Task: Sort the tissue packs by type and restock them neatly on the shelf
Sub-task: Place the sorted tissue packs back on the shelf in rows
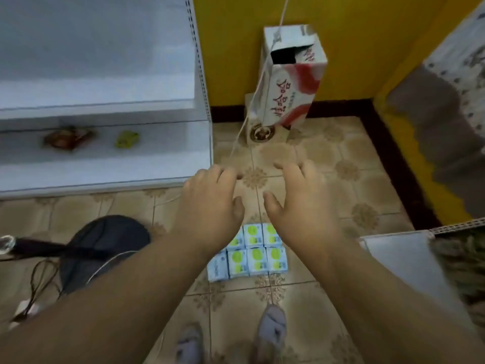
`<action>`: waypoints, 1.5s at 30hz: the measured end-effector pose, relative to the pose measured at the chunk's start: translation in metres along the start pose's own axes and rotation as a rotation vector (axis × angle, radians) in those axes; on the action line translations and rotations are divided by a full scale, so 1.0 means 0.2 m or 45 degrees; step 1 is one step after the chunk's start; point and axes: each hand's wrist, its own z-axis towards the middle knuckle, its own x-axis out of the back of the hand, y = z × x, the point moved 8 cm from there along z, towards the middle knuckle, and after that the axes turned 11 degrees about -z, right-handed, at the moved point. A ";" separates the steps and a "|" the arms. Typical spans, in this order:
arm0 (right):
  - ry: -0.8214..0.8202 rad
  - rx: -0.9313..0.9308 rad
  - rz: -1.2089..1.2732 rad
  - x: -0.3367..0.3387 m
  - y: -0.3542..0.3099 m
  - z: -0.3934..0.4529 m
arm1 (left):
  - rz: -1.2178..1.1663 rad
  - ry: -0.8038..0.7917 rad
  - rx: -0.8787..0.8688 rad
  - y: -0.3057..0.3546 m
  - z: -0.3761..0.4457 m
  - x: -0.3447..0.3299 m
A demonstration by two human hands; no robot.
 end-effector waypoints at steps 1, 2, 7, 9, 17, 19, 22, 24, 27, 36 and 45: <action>-0.059 -0.005 0.023 -0.17 0.01 0.02 | -0.017 -0.031 0.056 -0.12 -0.01 -0.11; -0.110 -0.011 0.046 -0.35 0.03 0.04 | -0.026 -0.059 0.112 -0.25 -0.02 -0.23; -0.356 -0.050 0.120 -1.33 0.14 -0.05 | -0.098 -0.179 0.325 -0.89 -0.20 -0.93; -0.455 -0.072 0.104 -1.73 0.20 -0.11 | -0.121 -0.211 0.373 -1.10 -0.29 -1.22; -0.719 -0.207 0.130 -3.01 0.50 -0.21 | -0.251 -0.313 0.665 -1.90 -0.61 -2.20; -0.737 -0.218 0.091 -3.24 0.58 -0.15 | -0.326 -0.300 0.817 -2.07 -0.63 -2.40; -0.780 -0.176 0.004 -3.52 0.64 -0.06 | -0.424 -0.183 1.109 -2.31 -0.64 -2.63; -0.778 -0.205 -0.018 -3.64 0.67 -0.01 | -0.585 -0.129 1.318 -2.42 -0.64 -2.77; -0.723 -0.438 0.030 -3.74 0.72 0.03 | -0.661 -0.120 1.397 -2.51 -0.63 -2.89; -0.636 -0.701 0.297 -3.73 0.67 0.03 | -1.016 0.136 1.421 -2.59 -0.64 -2.75; -0.259 -0.708 0.914 -2.47 0.47 -0.15 | -1.363 0.071 1.489 -1.86 -0.61 -1.87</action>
